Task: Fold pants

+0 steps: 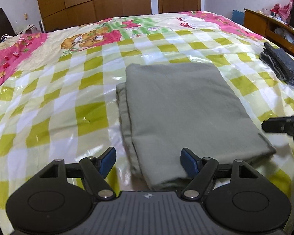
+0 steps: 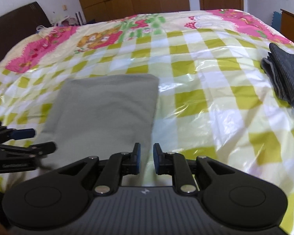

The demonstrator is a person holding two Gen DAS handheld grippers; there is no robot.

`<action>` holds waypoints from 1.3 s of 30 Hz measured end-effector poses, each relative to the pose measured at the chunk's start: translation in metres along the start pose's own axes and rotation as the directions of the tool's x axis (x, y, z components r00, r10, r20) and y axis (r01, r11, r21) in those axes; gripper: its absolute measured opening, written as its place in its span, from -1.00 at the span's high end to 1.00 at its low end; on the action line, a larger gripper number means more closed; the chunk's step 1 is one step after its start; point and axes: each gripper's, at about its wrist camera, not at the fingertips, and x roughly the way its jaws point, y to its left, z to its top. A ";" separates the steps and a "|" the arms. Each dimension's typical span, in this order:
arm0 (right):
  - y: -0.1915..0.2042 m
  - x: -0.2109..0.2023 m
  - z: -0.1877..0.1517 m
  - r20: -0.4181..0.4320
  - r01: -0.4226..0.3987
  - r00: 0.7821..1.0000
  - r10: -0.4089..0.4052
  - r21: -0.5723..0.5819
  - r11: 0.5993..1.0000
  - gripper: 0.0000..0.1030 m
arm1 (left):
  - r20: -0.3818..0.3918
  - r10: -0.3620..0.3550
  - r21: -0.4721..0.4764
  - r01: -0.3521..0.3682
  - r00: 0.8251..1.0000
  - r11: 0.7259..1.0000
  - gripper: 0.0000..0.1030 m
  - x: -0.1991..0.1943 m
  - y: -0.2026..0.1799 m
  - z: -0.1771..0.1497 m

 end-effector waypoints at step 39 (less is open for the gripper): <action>0.041 -0.012 -0.058 -0.018 0.001 1.000 -0.002 -0.063 0.998 0.46 | -0.012 0.083 0.061 -0.082 0.996 0.995 -0.97 -0.024 -0.042 -0.037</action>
